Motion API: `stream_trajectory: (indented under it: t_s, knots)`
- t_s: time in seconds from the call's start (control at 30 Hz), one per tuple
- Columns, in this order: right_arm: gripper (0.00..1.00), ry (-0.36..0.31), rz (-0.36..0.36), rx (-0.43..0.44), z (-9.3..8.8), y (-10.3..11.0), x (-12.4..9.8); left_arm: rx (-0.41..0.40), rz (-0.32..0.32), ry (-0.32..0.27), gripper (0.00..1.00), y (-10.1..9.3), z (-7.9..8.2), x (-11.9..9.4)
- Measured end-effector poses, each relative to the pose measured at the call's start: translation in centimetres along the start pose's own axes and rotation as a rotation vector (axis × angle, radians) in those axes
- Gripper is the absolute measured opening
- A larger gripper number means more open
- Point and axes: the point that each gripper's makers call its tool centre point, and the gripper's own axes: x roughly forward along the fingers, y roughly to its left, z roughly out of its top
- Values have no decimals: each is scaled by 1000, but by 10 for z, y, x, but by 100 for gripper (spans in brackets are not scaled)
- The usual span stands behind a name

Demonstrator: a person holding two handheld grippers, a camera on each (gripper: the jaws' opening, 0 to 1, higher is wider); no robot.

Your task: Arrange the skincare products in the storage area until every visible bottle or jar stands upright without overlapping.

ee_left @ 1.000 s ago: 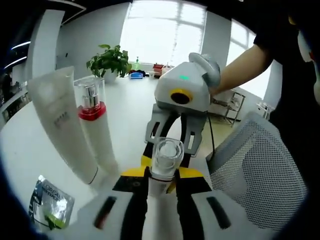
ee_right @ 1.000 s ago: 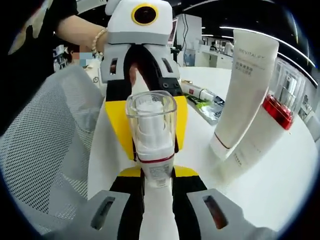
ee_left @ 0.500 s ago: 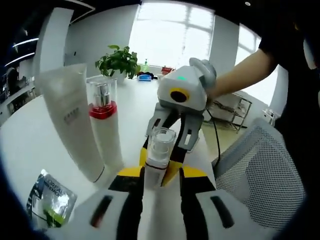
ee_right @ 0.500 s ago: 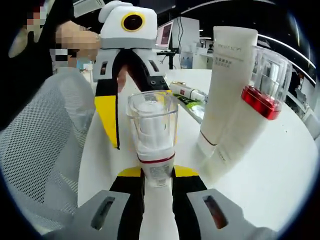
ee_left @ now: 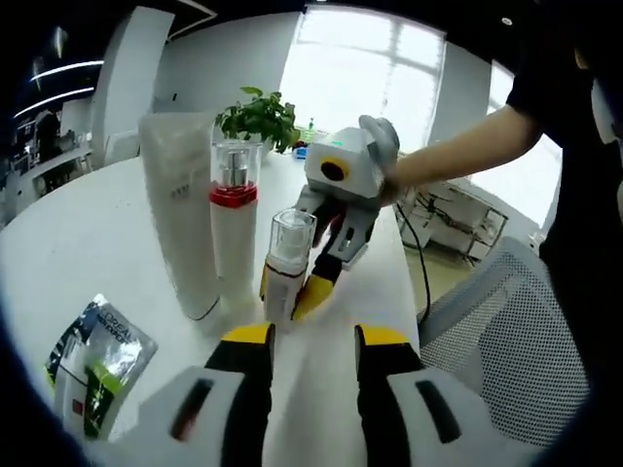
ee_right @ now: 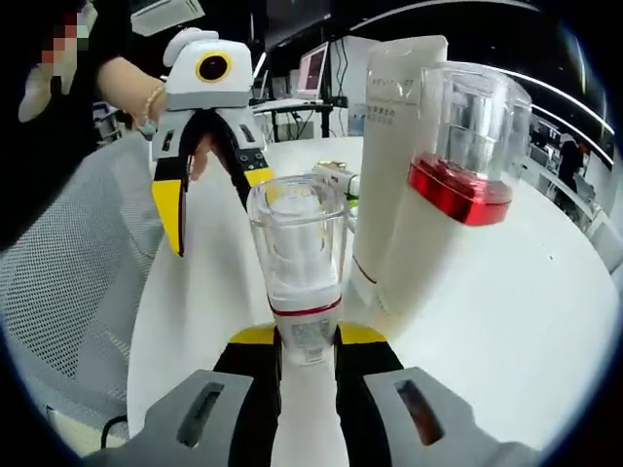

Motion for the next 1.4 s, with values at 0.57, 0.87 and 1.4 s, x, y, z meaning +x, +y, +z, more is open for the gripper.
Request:
stream_trajectory:
  t_s: [0.57,0.87,1.4]
  knots:
    - [20,17,31,-20,1,-6,0,-14,20,3,25,5,-4,-1]
    - [21,21,21,-6,-1,-7,-2,-11,25,-1,25,5,-1,-2]
    - [28,57,-32,28,-7,-8,-16,-9,44,-18,25,1,6,-12]
